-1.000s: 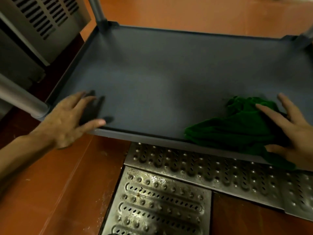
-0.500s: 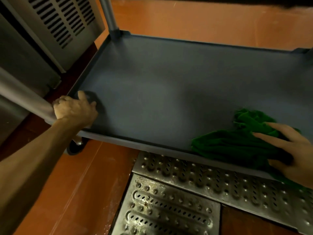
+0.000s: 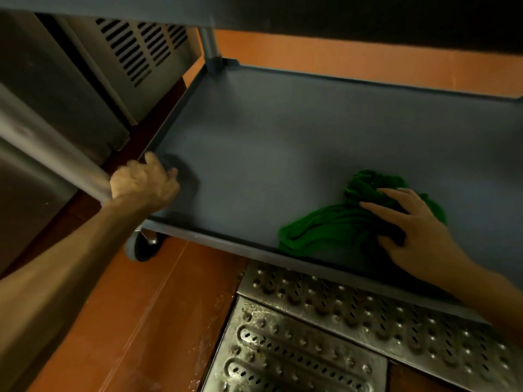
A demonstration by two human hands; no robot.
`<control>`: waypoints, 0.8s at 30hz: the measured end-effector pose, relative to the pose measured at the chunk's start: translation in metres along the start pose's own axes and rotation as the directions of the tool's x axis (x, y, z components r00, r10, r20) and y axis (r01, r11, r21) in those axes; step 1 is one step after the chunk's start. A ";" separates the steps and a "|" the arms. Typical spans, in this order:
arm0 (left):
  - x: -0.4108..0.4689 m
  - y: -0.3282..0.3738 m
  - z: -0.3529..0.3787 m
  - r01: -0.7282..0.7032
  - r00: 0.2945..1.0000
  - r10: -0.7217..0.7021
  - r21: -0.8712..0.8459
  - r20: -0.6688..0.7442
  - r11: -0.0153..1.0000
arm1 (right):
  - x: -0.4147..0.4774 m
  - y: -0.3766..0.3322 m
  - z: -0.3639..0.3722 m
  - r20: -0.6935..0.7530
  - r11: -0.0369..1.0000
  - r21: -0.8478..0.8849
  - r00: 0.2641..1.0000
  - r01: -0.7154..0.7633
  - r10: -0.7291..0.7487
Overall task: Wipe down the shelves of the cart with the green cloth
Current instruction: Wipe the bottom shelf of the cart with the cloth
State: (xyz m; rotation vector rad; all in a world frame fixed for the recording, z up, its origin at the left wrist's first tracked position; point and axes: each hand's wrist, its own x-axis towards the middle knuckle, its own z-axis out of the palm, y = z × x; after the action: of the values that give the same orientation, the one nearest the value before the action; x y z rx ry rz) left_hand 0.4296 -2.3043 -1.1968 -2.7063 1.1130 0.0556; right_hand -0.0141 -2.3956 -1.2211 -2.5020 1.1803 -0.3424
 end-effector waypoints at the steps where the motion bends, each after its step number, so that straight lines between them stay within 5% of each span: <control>1: -0.002 0.001 0.001 0.004 1.000 -0.004 -0.008 0.013 1.000 | 0.006 -0.006 0.002 0.004 1.000 -0.004 1.000 0.002 -0.002; 8: -0.015 0.004 0.000 0.014 0.990 0.013 -0.184 0.142 0.983 | 0.037 -0.050 0.009 0.020 0.996 -0.017 0.996 0.086 -0.086; 10: -0.027 0.007 0.004 -0.032 0.997 0.053 -0.307 0.061 0.951 | 0.045 -0.056 -0.002 -0.063 0.995 0.058 0.995 0.086 -0.083; 13: -0.057 0.016 0.010 -0.227 0.972 0.184 -0.401 -0.144 0.888 | 0.051 -0.067 -0.007 0.005 0.985 0.014 0.985 0.172 -0.172; 16: -0.089 0.030 0.006 -0.399 0.916 0.354 -0.517 -0.189 0.757 | 0.039 -0.072 0.003 0.245 0.999 -0.033 0.968 -0.040 0.047; 19: -0.118 0.046 0.003 -0.517 0.852 0.460 -0.551 -0.252 0.656 | 0.025 -0.068 0.012 0.342 0.986 -0.148 0.931 -0.083 0.129; 24: -0.142 0.065 0.005 -0.619 0.773 0.585 -0.495 -0.246 0.609 | 0.016 -0.076 0.010 0.215 0.988 -0.103 0.968 -0.112 0.132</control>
State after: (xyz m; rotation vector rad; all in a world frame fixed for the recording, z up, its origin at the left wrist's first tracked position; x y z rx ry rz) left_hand 0.2827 -2.2499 -1.1974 -2.6061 2.3084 0.4812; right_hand 0.0517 -2.3610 -1.1977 -2.4502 1.2754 0.0226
